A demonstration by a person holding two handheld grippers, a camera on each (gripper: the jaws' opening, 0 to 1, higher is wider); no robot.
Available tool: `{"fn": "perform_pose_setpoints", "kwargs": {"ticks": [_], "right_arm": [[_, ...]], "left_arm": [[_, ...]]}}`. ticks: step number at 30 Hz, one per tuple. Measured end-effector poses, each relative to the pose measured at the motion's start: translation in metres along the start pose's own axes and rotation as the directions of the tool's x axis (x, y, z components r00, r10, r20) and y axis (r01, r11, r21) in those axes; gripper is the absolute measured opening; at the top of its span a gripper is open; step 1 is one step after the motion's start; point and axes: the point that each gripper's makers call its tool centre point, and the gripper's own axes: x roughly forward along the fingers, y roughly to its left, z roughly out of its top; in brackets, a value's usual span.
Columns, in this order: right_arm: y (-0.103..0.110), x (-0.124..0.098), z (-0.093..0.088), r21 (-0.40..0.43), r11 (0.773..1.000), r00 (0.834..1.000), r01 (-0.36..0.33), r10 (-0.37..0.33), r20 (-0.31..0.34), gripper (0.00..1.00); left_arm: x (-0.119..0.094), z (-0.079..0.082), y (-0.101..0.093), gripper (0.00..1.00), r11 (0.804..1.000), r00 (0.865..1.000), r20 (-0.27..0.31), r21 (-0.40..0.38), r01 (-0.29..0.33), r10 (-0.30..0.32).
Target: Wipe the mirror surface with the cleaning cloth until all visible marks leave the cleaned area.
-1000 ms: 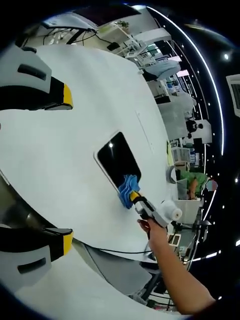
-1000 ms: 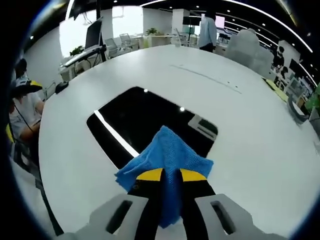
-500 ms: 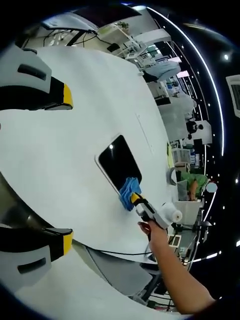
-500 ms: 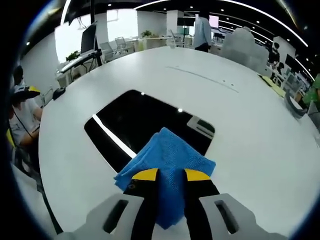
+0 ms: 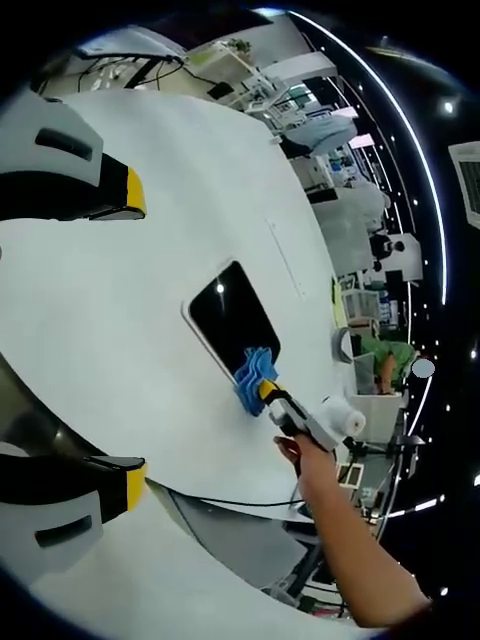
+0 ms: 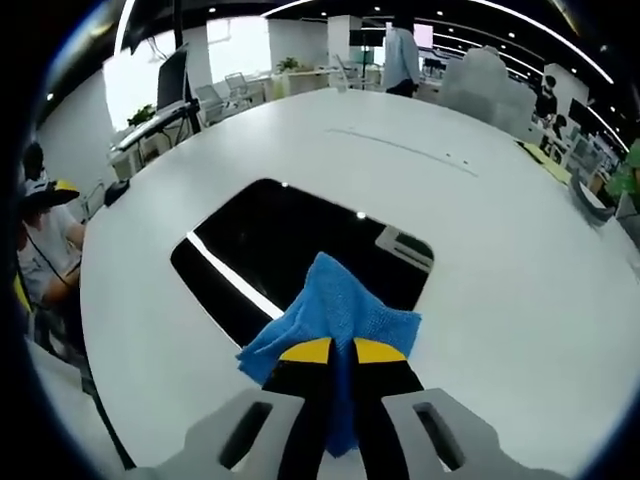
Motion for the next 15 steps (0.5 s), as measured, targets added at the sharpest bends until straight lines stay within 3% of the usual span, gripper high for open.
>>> {"fn": "perform_pose_setpoints", "kwargs": {"ticks": [5,15], "right_arm": [[-0.002,-0.006,0.002,0.031,1.000,1.000,0.001,-0.002,0.026,0.01],[-0.001,-0.038,0.012,0.028,0.999,0.994,0.014,-0.017,0.110,0.01]], "left_arm": [[0.001,0.001,0.002,0.99,1.000,1.000,-0.004,0.006,0.000,0.000],[0.004,-0.001,0.005,0.99,1.000,1.000,-0.009,-0.001,0.000,0.000]]}}
